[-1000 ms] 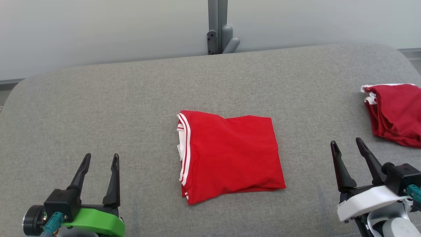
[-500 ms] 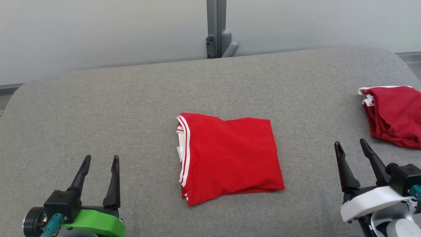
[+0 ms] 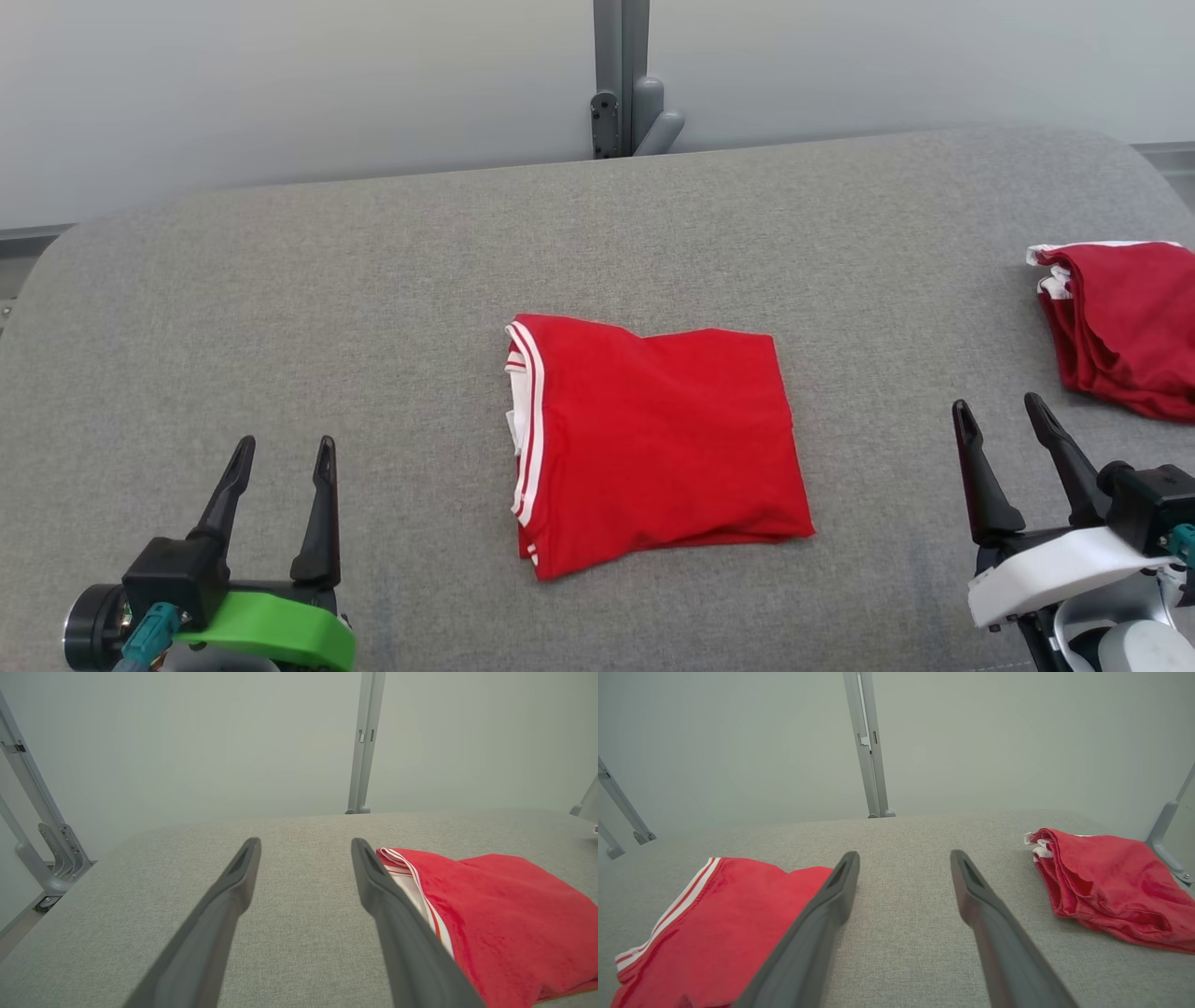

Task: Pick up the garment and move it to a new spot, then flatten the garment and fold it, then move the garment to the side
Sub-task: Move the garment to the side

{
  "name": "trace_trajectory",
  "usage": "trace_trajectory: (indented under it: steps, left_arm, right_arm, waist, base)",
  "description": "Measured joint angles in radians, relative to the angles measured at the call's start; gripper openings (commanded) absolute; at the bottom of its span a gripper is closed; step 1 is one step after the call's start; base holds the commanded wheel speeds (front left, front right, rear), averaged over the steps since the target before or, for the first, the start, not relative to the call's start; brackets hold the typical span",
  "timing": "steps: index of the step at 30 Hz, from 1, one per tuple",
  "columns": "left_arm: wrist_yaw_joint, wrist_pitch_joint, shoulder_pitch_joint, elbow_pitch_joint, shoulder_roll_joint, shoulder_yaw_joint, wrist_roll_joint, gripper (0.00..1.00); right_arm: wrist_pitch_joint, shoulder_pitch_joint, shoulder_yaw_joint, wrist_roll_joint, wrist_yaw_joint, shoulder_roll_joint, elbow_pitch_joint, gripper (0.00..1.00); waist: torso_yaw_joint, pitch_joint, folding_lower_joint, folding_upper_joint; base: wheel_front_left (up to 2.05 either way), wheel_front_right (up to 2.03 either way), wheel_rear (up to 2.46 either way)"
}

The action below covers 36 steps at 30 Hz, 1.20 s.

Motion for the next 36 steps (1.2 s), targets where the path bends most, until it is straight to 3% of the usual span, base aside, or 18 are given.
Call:
trace_trajectory:
  steps: [10,18,27,28,30,36]
  left_arm:
    - [0.004,-0.024,-0.087,-0.010,-0.005,-0.016,-0.006,1.00]
    - [-0.002,-0.065,-0.177,0.024,-0.027,-0.034,-0.012,1.00]
    - [-0.005,-0.092,-0.214,0.058,-0.029,-0.034,-0.015,1.00]
    - [-0.005,-0.092,-0.218,0.060,-0.029,-0.035,-0.015,1.00]
    - [-0.005,-0.094,-0.221,0.062,-0.029,-0.034,-0.015,1.00]
    - [-0.004,-0.101,-0.223,0.058,-0.020,-0.029,-0.010,1.00]
  right_arm:
    - [0.017,-0.073,0.056,0.010,0.000,-0.021,0.054,1.00]
    - [0.018,-0.167,0.188,0.050,0.000,-0.027,0.251,1.00]
    - [0.048,-0.295,0.232,0.111,0.000,-0.009,0.488,1.00]
    - [0.048,-0.308,0.243,0.117,0.000,-0.011,0.500,0.47]
    - [0.050,-0.327,0.264,0.135,0.000,-0.017,0.513,0.00]
    - [0.037,-0.346,0.325,0.152,0.002,-0.054,0.500,0.00]
  waist:
    - [0.044,0.043,0.0000,0.0000]
    - [0.124,0.113,0.0000,0.0000]
    - [0.187,0.187,0.0000,0.0000]
    - [0.191,0.193,0.0000,0.0000]
    - [0.195,0.201,0.0000,0.0000]
    - [0.167,0.209,0.0000,0.0000]
  base:
    - [0.00,0.00,0.00]
    - [0.00,0.00,0.00]
    - [0.00,0.00,0.00]
    - [0.00,0.00,0.00]
    - [0.00,0.00,0.00]
    - [0.00,0.00,0.00]
